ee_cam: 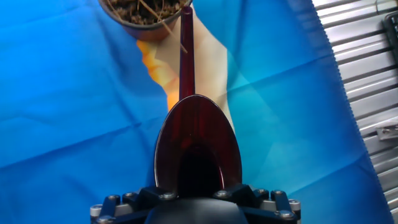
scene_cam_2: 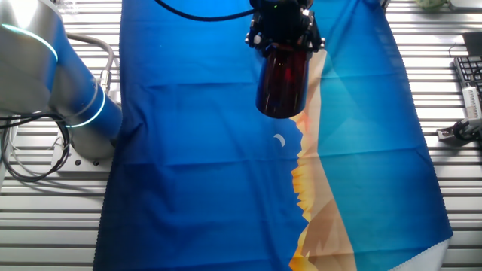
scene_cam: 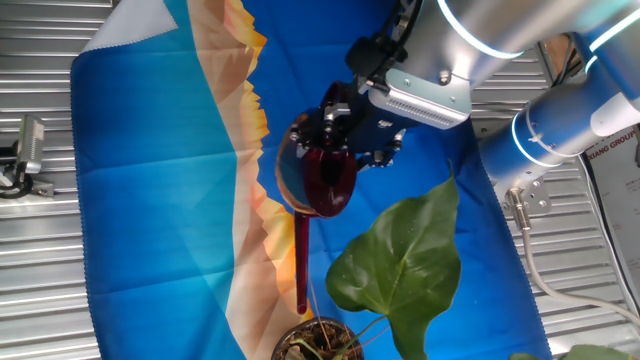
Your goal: Water the plant
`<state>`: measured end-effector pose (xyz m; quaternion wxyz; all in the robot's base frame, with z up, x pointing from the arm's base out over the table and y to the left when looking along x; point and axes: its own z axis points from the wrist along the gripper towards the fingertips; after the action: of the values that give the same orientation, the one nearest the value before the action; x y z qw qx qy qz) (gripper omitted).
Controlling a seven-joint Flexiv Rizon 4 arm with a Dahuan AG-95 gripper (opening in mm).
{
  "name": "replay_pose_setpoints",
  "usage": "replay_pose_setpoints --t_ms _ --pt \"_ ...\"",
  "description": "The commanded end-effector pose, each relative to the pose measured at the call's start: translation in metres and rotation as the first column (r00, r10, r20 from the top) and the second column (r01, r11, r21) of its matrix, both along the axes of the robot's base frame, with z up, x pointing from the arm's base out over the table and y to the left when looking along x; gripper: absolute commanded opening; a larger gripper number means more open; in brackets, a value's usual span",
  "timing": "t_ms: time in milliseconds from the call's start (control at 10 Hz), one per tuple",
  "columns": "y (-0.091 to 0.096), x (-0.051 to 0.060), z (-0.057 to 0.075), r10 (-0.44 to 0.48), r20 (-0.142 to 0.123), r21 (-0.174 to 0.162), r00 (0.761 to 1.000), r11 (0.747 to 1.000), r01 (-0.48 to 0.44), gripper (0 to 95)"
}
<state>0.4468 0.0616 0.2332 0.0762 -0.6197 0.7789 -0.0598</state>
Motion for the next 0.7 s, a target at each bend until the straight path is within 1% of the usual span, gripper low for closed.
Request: replay_pose_setpoints --t_ms 100,700 --pt "-0.001 0.002 -0.003 0.004 0.003 -0.003 1.000 1.000 -0.004 0.0" --pt "-0.003 0.003 -0.014 0.024 0.014 -0.016 1.000 1.000 -0.023 0.0"
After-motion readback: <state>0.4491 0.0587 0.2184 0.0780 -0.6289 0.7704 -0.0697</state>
